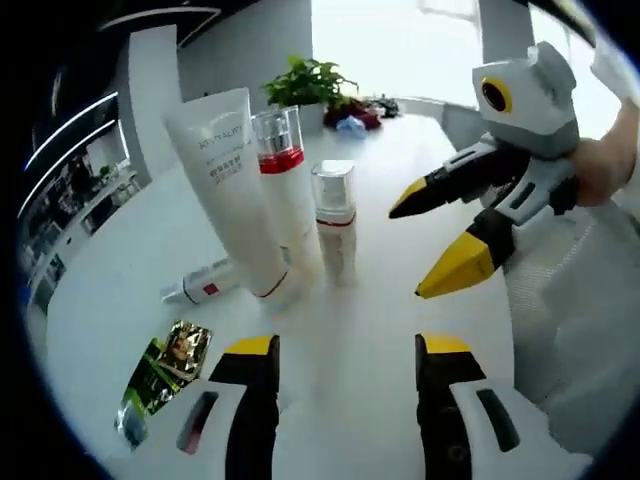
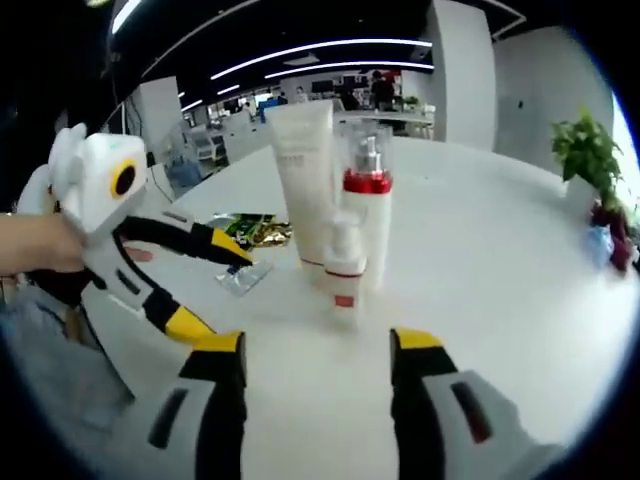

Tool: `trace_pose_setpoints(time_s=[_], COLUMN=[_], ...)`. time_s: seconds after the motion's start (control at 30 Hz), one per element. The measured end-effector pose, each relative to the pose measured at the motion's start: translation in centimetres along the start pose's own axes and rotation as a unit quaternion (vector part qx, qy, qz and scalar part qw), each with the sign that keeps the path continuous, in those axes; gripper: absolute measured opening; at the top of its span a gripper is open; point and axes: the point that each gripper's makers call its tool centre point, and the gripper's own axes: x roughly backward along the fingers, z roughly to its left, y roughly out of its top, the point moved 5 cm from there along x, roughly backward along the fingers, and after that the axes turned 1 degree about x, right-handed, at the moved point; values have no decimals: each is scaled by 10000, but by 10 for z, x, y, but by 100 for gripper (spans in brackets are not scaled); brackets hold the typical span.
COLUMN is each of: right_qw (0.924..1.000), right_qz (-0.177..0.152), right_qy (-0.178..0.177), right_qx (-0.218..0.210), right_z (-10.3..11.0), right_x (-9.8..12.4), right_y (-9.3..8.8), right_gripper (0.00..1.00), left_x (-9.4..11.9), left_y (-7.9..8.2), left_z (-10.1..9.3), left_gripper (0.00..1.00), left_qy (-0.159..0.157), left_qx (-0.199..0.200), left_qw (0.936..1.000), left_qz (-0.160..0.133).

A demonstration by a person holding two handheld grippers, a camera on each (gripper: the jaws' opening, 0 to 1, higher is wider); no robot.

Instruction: Arrange the skincare products in the storage area until every visible bottle or jar stands upright without overlapping.

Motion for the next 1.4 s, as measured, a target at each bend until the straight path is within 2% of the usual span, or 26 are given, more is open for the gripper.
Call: trace_pose_setpoints(time_s=[0.27,0.53,0.73,1.03,1.13,1.2,1.33,1.4], right_qw=[9992,9973,9963,9930,9918,9903,9896,9899], right_qz=[-75,-62,-113,-146,-150,-245,-228,-245], right_qy=[380,716,838,1146,1239,1352,1408,1386], right_qx=[61,130,160,237,273,213,163,184], right_z=[5,5,-1,-4,-5,-3,-3,-3], right_x=[18,38,50,67,72,76,81,84], right_y=[-4,-9,-7,-6,-7,-5,-8,-10], right_gripper=[70,78,80,85,87,88,90,87], left_x=[27,58,79,111,118,123,130,133], left_y=[-13,-27,-32,-32,-34,-36,-40,-43], left_z=[-11,-24,-35,-50,-54,-58,-67,-70], left_gripper=[63,71,78,80,86,86,87,87], left_qy=[300,631,828,1093,1233,1298,1367,1416], left_qx=[633,1259,1516,1847,2048,2081,2205,2253], left_qw=[9975,9900,9846,9755,9696,9678,9639,9619], left_qz=[-43,-79,-256,-472,-528,-558,-604,-627])
